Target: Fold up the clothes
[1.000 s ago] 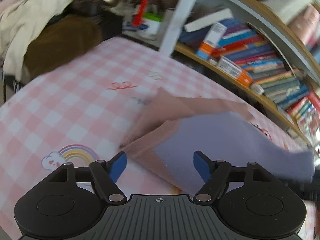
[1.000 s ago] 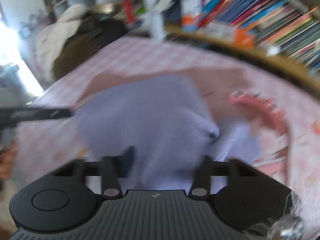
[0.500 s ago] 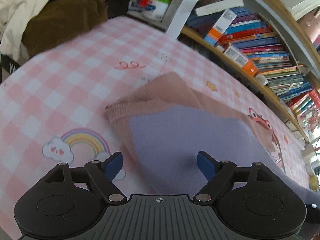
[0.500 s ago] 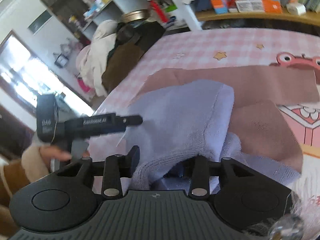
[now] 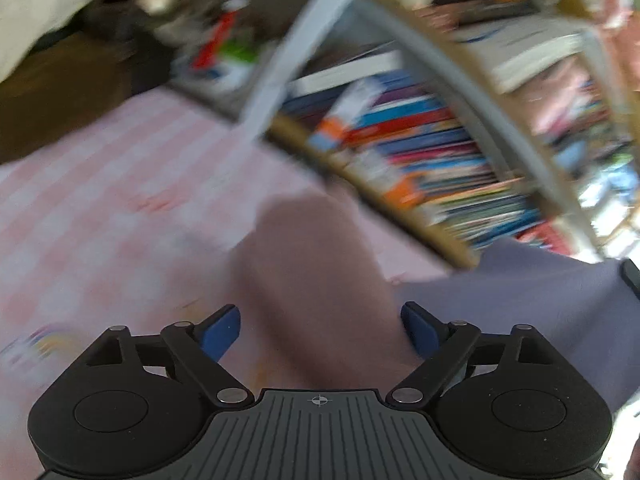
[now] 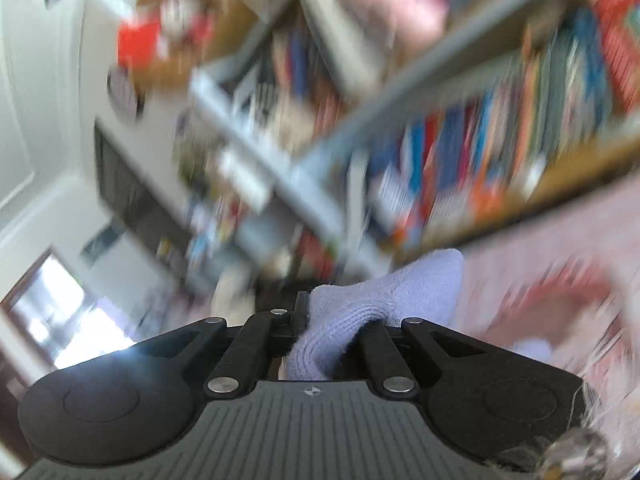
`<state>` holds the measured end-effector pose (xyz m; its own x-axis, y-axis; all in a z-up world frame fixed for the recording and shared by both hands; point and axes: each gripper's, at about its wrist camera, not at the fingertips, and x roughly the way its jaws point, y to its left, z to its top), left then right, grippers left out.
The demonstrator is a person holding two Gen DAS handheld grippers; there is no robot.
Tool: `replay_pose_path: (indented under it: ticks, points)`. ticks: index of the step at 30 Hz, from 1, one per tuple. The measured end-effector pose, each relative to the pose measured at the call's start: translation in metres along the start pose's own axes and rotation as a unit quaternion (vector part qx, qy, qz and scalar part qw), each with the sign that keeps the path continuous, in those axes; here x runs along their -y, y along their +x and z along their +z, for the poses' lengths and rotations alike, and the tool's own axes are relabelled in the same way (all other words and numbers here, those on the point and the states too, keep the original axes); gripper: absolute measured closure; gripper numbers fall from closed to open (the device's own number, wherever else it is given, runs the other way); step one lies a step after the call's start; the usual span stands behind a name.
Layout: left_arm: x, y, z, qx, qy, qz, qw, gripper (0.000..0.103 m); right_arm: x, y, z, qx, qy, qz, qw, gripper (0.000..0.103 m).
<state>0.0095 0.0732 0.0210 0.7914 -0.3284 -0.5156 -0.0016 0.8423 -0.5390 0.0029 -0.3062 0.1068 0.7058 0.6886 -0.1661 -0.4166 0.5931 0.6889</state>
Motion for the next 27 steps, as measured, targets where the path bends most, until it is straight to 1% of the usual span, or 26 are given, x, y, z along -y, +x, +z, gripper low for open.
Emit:
replay_pose_path:
  ticks: [2, 3, 5, 7, 10, 12, 14, 17, 18, 20, 22, 24, 27]
  points:
    - [0.02, 0.003, 0.008, 0.011, 0.031, -0.019, 0.9993, 0.013, -0.005, -0.031, 0.028, 0.058, -0.018, -0.024, 0.998, 0.099]
    - [0.027, 0.003, 0.01, 0.015, 0.042, -0.025, 0.9987, 0.013, -0.011, -0.045, 0.042, 0.083, -0.032, -0.029, 0.996, 0.099]
    - [0.039, 0.004, 0.013, 0.019, 0.06, -0.035, 0.9974, 0.013, -0.03, -0.066, 0.07, 0.135, -0.069, -0.019, 0.988, 0.099]
    - [0.04, 0.004, 0.015, 0.022, 0.066, -0.04, 0.9968, 0.013, -0.049, -0.084, 0.095, 0.182, -0.104, -0.01, 0.978, 0.099]
    - [0.032, 0.002, 0.015, 0.024, 0.059, -0.036, 0.9973, 0.013, -0.045, -0.048, 0.061, 0.099, -0.098, -0.02, 0.99, 0.099]
    - [0.02, 0.001, 0.015, 0.024, 0.042, -0.026, 0.9985, 0.013, -0.042, -0.024, 0.039, 0.042, -0.093, -0.026, 0.994, 0.099]
    - [0.008, -0.002, 0.013, 0.023, 0.026, -0.016, 0.9993, 0.013, -0.039, 0.0, 0.016, -0.014, -0.088, -0.033, 0.996, 0.099]
    - [-0.006, -0.003, 0.009, 0.013, 0.01, -0.003, 0.9999, 0.013, -0.036, 0.036, -0.017, -0.098, -0.08, -0.042, 0.991, 0.099]
    - [-0.01, -0.002, 0.008, 0.008, 0.008, 0.0, 0.9999, 0.013, -0.033, 0.049, -0.031, -0.128, -0.074, -0.047, 0.988, 0.099]
    - [-0.013, 0.0, 0.005, -0.002, 0.007, 0.006, 1.0, 0.013, -0.006, 0.087, -0.089, -0.224, -0.036, -0.086, 0.97, 0.099]
    - [-0.014, 0.0, 0.003, -0.012, 0.017, 0.012, 0.9997, 0.013, 0.009, 0.108, -0.127, -0.28, -0.009, -0.101, 0.955, 0.099]
    - [-0.013, -0.001, 0.0, -0.02, 0.031, 0.02, 0.9991, 0.013, 0.023, 0.129, -0.164, -0.333, 0.017, -0.115, 0.936, 0.098]
    - [-0.016, -0.001, -0.003, -0.029, 0.043, 0.034, 0.9981, 0.013, 0.016, 0.137, -0.181, -0.35, 0.001, -0.12, 0.929, 0.092]
